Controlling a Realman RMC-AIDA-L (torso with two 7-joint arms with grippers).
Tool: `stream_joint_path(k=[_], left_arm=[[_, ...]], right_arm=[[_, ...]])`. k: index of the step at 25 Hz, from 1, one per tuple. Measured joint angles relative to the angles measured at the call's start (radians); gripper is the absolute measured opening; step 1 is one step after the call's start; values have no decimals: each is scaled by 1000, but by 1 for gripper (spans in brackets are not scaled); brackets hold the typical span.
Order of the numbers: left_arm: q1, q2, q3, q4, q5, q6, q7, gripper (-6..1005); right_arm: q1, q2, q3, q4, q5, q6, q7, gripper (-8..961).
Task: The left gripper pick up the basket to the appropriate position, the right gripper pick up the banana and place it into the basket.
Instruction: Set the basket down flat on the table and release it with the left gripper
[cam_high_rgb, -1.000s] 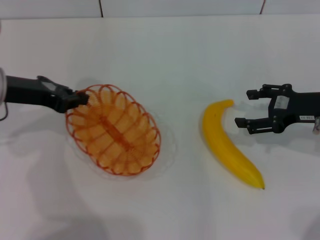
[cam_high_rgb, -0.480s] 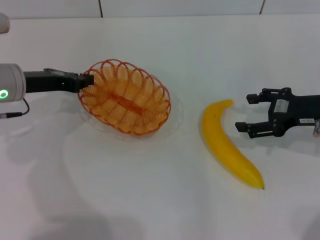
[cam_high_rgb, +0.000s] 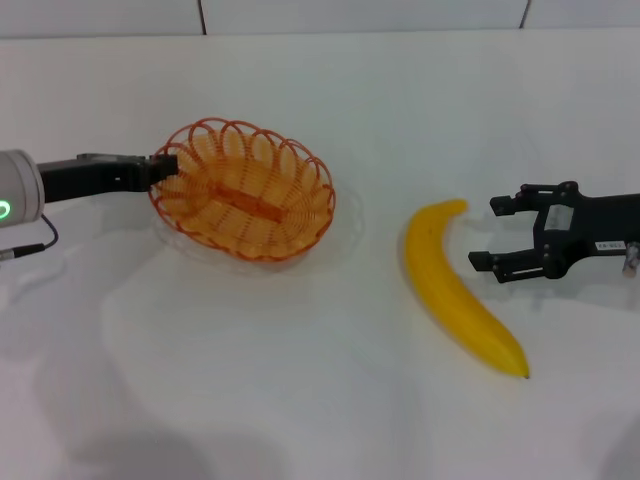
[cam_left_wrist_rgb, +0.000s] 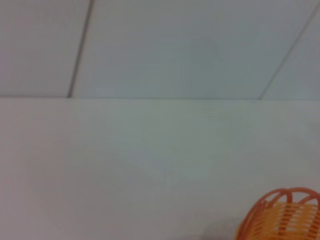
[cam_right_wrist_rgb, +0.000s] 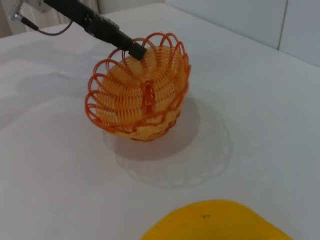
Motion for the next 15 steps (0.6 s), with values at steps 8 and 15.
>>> stream_joint_path(k=[8,15], left_arm=[[0,-1,6,-65,-3,-60,-2,67],[12,0,2,-71,-36,-63,6,66]], right_arm=[[0,0,-9,0,-10,2,12,884],[0,-1,-13,0,-12,6,13,884]])
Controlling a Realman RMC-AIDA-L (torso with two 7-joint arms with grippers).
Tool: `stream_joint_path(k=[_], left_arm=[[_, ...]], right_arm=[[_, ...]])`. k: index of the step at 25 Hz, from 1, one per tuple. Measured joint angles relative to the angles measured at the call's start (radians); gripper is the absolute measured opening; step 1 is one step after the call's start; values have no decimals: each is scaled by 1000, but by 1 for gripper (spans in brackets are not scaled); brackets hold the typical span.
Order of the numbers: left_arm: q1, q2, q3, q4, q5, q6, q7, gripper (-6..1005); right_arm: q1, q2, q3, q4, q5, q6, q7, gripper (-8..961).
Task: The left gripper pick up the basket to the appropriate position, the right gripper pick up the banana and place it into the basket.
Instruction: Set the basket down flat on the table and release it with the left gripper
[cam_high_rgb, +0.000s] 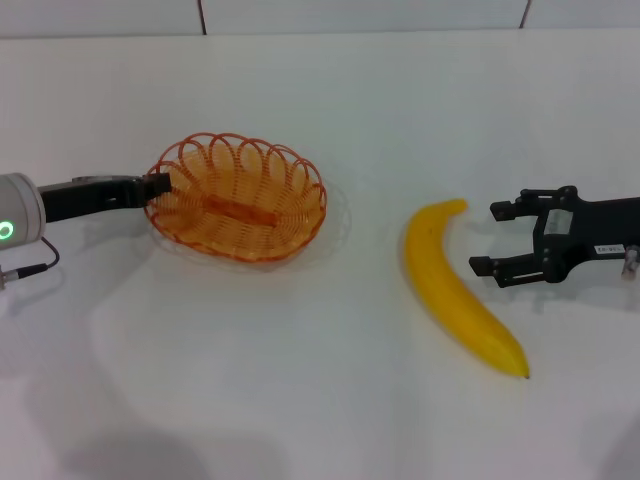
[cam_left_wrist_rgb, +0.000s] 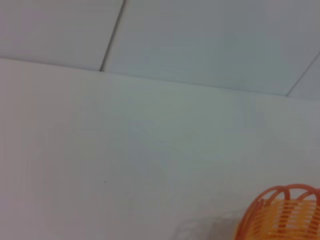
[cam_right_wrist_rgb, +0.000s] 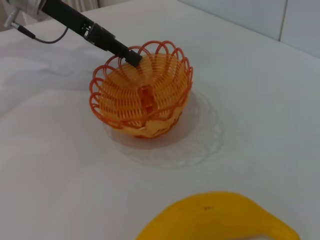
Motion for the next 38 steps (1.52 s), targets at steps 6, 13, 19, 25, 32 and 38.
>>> stream_joint_path(k=[6,13,19,25,32,38], left_arm=[[1,0,-1,-5,-4,0,2,66],[4,-1,0,-20,-14,-1,5,67],[6,-1,-4,-25,-18,-1,6,67],[14,-1,-1,-25,-53,-1,25,66],[27,-1,4,-21,-82,8,43,67],[28,-1,3,-20,-83,9,45,174]], right_arm=[[0,0,-6,0,0,1,1,884],[0,1,-17,0,0,-2,6,883],[0,0,-23,0,0,-1,14,881],[0,0,-24,0,0,2,14,879],[0,1,-23,0,-8,3,14,879],[0,2,-22,0,-9,3,14,879]])
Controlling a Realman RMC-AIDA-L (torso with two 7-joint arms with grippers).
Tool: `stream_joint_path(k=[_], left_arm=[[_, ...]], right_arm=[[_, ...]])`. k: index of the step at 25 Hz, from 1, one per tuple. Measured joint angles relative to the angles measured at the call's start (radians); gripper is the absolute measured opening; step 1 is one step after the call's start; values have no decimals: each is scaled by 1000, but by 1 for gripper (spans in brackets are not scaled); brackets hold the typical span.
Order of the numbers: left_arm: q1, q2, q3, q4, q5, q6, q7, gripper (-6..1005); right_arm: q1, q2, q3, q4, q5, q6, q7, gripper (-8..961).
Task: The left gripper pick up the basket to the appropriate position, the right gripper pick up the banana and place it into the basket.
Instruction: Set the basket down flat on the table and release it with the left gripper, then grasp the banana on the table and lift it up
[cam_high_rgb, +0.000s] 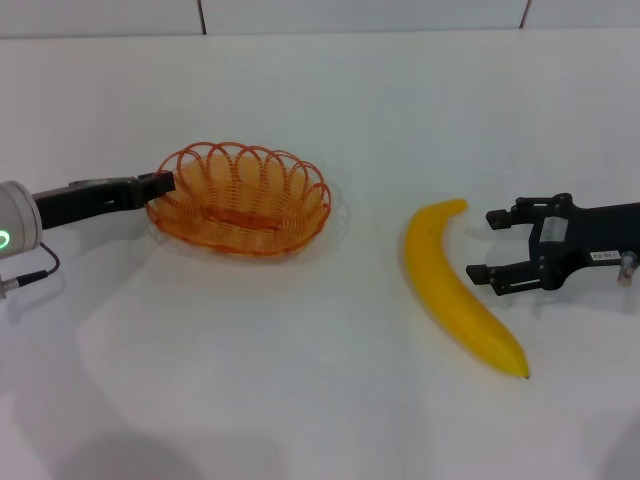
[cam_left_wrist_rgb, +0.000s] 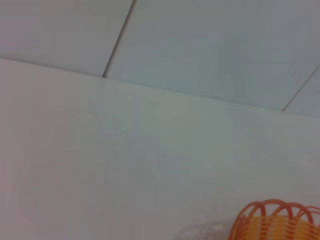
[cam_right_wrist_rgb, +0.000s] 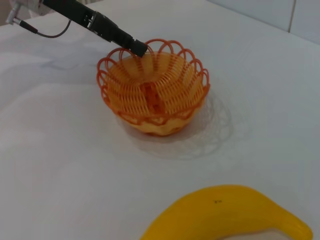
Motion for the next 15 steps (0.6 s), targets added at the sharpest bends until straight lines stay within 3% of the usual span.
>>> stream_joint_path(k=[9,15], left_arm=[[11,-1,2,8,-57,22,100,295],[67,0,4,107,-134,145,265,418]], right_arm=[[0,1,6,0,3,2,0,879],[0,3,4,-1,55,7,0,879]])
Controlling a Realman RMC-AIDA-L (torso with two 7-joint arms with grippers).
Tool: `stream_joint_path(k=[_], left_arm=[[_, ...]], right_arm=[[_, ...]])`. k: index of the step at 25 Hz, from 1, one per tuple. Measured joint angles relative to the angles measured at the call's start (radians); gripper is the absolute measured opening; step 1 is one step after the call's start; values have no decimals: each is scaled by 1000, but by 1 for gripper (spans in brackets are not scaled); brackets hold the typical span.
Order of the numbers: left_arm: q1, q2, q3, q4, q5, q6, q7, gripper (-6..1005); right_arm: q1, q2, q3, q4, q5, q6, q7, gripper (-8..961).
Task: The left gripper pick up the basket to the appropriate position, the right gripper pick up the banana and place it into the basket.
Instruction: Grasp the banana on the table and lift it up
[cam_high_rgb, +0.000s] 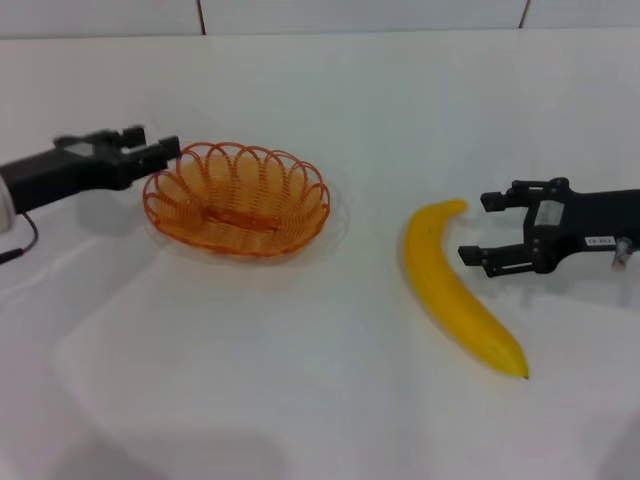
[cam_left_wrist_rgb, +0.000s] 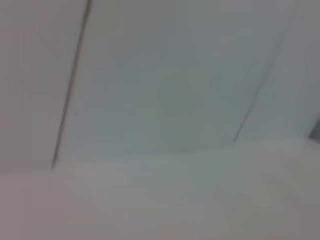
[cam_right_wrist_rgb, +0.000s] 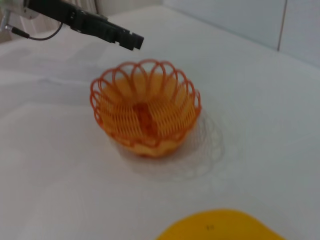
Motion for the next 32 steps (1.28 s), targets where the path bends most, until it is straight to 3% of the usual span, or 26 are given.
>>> stream_joint_path(k=[3,6,8,12,22,32], left_arm=[[57,-1,0,23,-119,81,218,479],[128,-2,4,16,-238,179,403,620],[177,-2,11,15,-274,257,487,620],[219,0,12,5,-282,279,549,620],[224,3,13,-101,-243,255,615,619],[236,0,12,-140,-190,159,598,618]], right_arm=[[0,3,-4,-4,20,-5,2,879],[0,7,-21,-8,29,-6,28,879],[-2,10,-52,-24,30,-6,63,879],[-29,15,-145,-113,32,3,155,879],[-172,15,-418,-456,27,80,443,880],[-192,16,-537,-569,-134,83,692,880]])
